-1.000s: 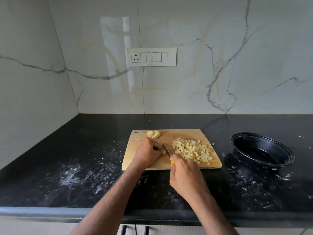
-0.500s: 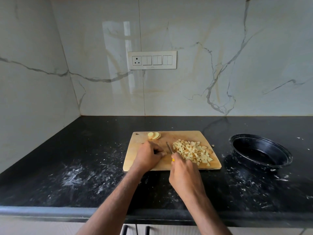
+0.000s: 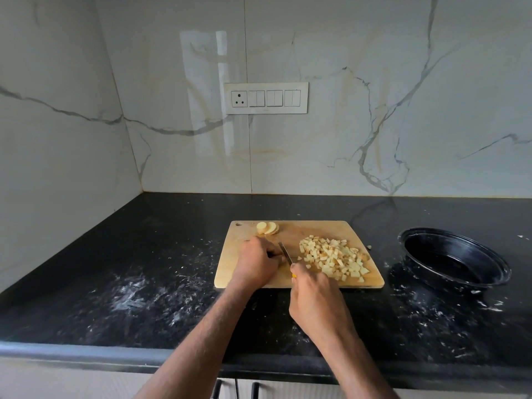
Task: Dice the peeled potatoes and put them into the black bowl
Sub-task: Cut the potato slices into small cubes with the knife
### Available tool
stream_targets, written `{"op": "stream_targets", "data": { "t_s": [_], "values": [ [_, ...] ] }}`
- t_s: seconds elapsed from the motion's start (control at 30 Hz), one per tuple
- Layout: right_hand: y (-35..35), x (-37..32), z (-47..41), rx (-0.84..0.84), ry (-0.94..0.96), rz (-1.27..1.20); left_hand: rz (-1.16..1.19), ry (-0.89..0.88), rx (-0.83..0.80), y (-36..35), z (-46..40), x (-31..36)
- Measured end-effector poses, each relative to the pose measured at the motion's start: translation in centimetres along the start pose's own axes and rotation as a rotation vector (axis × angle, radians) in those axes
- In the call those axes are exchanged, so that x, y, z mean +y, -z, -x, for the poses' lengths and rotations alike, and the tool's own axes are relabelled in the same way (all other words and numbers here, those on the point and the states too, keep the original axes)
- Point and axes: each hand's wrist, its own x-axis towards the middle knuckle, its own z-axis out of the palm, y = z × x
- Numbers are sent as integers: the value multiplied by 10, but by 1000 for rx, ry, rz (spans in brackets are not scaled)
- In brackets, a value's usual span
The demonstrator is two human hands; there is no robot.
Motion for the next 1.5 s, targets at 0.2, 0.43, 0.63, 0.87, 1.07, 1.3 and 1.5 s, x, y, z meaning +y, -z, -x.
{"op": "stream_targets", "data": {
  "t_s": [0.2, 0.43, 0.63, 0.87, 1.07, 1.3, 1.5],
  "values": [
    [-5, 0, -8, -33, -7, 8, 25, -9, -26, 2, -3, 1],
    [-6, -2, -8, 3, -2, 51, 40, 9, -20, 2, 0, 2],
    [-5, 7, 1, 54, -74, -63, 42, 42, 0, 2, 2, 5],
    [-4, 5, -1, 100, -72, -50, 73, 30, -6, 4, 3, 1],
    [-5, 3, -2, 72, -55, -55, 57, 50, 27, 4, 2, 1],
    [-4, 2, -1, 45, -37, -45, 23, 25, 35, 3, 2, 2],
    [-5, 4, -3, 7, -14, -62, 25, 43, 37, -1, 0, -1]
  ]
}}
